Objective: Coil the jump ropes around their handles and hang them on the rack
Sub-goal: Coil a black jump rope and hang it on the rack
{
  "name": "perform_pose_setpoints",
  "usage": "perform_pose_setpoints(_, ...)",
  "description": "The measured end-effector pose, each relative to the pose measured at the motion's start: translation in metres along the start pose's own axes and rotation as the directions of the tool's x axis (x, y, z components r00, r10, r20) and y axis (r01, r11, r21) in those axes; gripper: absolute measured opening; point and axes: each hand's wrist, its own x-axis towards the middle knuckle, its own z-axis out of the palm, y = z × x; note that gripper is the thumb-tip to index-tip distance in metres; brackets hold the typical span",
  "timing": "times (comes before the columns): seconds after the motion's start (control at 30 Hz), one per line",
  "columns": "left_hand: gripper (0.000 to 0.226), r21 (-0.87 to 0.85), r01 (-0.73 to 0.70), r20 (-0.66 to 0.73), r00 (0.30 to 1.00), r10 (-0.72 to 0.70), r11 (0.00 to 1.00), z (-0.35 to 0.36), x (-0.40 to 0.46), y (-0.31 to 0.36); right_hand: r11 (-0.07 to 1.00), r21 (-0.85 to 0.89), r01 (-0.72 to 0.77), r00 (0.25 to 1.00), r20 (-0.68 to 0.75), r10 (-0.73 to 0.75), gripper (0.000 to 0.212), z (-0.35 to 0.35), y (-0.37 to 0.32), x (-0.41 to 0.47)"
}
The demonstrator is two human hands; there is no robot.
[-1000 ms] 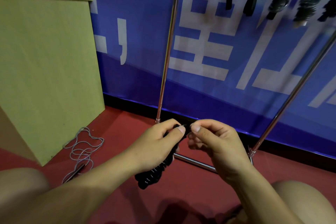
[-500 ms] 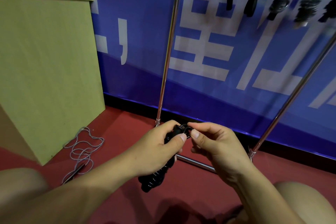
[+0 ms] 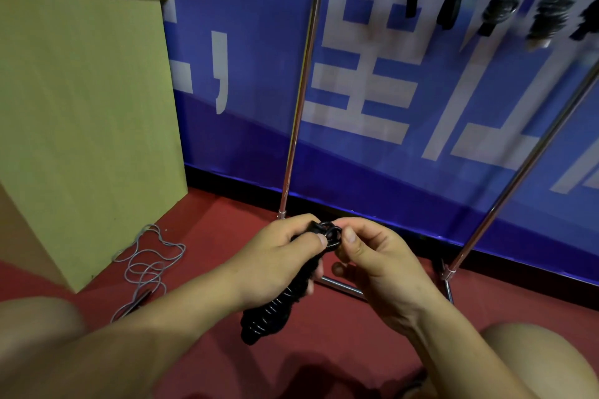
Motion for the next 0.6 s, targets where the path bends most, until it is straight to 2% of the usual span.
perform_pose_setpoints(0.2,0.035,-0.061,0.076,0.009,0.997,-0.076,0.995,-0.001,-0.003,0.004,1.000,0.023,0.003,0.998,0.065,-0.004,0.050,0.000,0.004,0.001)
perform_pose_setpoints(0.37,0.034,-0.054,0.106,0.011,0.994,-0.105,0.993,0.001,-0.003,0.003,0.998,0.041,-0.041,0.998,0.053,0.039,0.057,-0.002,0.008,0.001)
perform_pose_setpoints(0.6,0.030,-0.102,0.155,0.069,0.987,-0.148,0.983,0.001,-0.003,0.005,0.990,0.126,-0.067,0.992,0.113,0.053,0.063,0.001,0.010,0.000)
